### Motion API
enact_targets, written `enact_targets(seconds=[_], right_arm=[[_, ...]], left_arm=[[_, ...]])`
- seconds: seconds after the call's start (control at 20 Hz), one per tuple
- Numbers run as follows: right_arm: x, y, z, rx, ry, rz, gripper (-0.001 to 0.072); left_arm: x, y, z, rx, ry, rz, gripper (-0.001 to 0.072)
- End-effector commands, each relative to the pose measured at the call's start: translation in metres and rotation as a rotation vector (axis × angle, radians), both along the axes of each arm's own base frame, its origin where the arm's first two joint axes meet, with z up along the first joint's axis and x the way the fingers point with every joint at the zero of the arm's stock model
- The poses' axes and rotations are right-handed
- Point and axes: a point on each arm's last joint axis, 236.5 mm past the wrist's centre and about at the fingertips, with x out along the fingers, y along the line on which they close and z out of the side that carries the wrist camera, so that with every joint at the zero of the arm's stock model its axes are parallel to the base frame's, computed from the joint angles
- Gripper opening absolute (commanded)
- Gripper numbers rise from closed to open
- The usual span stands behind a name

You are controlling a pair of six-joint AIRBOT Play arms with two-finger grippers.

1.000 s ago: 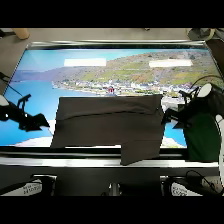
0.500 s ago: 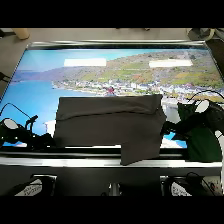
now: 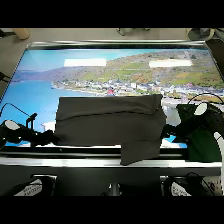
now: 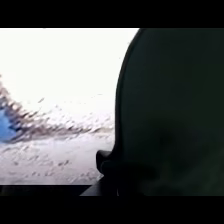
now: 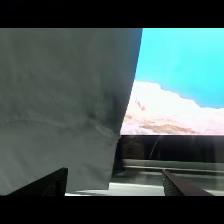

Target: Fold the shirts.

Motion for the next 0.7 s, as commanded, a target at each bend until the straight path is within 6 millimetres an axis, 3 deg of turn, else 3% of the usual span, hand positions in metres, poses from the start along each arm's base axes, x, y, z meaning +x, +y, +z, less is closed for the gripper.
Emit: enact_targets(seconds=[0.0,0.15,0.35,0.4,0.5,0.55,0.65], right_arm=[[-0.03,0.026,-0.011,0.112,0.063,0.019,0.0599],[-0.05,0.041,-0.026,0.157,0.059,0.002,0.0555],[-0.055,0.047,-0.045,0.156,0.036,-0.057,0.0527],[-0.055,0.05,-0.046,0.168,0.035,-0.07,0.0489],[-0.047,0.05,-0.047,0.168,0.005,-0.088,0.0071],[-0.04,0.049,-0.045,0.166,-0.016,-0.091,0.003],[-0.022,0.047,-0.026,0.168,-0.075,-0.058,0.0029]], left_arm=[[0.004,-0.004,0.003,-0.016,-0.021,0.002,0.0025],[0.0,-0.006,0.004,-0.026,-0.013,-0.021,0.0025],[-0.001,-0.007,0.004,-0.03,-0.008,-0.023,0.0025],[-0.001,-0.007,0.004,-0.03,-0.007,-0.022,0.0025],[-0.001,-0.007,0.004,-0.03,-0.008,-0.022,0.0026],[0.002,-0.007,0.006,-0.033,-0.017,-0.021,0.0025],[0.018,-0.005,0.023,-0.022,-0.099,-0.042,0.0023]])
